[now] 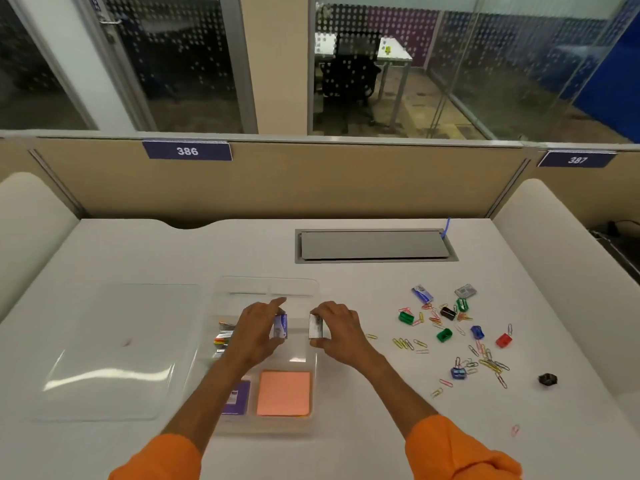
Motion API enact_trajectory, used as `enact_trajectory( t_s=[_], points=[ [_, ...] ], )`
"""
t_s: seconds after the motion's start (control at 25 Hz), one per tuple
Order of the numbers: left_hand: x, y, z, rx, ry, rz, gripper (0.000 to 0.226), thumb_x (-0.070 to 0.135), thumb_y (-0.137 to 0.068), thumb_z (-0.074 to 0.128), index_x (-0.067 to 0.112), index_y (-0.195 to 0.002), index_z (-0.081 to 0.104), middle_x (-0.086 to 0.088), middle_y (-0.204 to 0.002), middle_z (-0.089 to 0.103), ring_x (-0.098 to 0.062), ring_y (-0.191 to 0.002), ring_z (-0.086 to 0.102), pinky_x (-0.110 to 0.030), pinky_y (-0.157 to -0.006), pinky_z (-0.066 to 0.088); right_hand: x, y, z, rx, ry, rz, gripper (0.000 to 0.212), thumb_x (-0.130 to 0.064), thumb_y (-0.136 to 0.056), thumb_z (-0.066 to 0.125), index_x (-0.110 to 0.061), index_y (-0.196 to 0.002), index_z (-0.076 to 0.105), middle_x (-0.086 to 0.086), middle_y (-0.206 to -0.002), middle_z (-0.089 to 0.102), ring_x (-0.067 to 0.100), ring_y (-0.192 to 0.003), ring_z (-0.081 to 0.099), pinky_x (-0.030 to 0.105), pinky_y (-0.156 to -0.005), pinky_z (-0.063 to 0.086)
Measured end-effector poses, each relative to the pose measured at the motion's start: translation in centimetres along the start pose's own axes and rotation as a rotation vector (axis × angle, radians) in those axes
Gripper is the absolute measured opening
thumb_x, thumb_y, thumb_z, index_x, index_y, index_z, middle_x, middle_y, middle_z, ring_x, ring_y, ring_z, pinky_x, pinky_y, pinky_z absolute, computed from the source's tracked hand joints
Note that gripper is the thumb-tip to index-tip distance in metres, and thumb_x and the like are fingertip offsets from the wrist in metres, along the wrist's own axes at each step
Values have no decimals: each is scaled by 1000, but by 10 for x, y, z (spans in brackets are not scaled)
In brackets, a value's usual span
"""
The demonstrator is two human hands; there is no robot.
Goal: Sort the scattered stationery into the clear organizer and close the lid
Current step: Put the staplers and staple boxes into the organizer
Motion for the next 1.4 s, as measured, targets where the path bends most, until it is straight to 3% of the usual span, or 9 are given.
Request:
enact_trajectory(
  t_s=[0.28,0.48,0.64,0.88,1.16,1.4],
  points=[
    [-36,15,8,-72,12,-29,80,35,-75,78,26,-142,34,3,-127,59,-20,-120,48,-32,-106,34,-31,-13,45,-51,61,0,62,-40,-79,72,-25,-134,47,-3,-152,30,18,-142,22,34,-113,17],
    [-43,19,9,-66,72,-20,83,36,-73,79,29,-142,33,6,-132,55,-19,-126,44,-37,-109,32,-25,-14,53,-76,71,36,68,-45,-80,70,-28,-139,41,-4,-157,21,17,-146,12,37,-117,10],
    [-47,18,2,-18,148,-11,76,37,-76,78,28,-140,38,5,-137,51,-18,-129,42,-35,-110,28,-21,-15,45,-62,56,34,73,-49,-77,72,-29,-140,39,-4,-156,24,15,-144,16,34,-115,10],
    [-29,3,-11,111,159,32,53,28,-86,68,22,-134,46,-1,-136,52,-21,-125,49,-36,-105,37,4,-6,8,55,16,53,66,-41,-81,71,-28,-139,41,-5,-152,31,13,-141,24,24,-106,11],
    [46,-45,8,110,124,226,48,27,-86,68,22,-130,48,4,-128,56,-18,-118,53,-38,-97,44,94,19,-62,153,-21,196,61,-36,-82,71,-25,-136,45,-3,-147,39,16,-138,31,28,-105,18],
    [130,-86,61,21,104,293,47,32,-89,65,22,-131,48,4,-129,55,-17,-116,54,-29,-98,39,192,50,-107,200,-7,342,61,-35,-81,73,-24,-135,47,-3,-142,45,18,-132,39,27,-100,21]
  ],
)
Point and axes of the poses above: each hand's wrist, its own y-axis away from the middle knuckle, its own z-axis out of the palm, x = y × z, the point moved 9 cm from there along -y, towards the middle knuckle
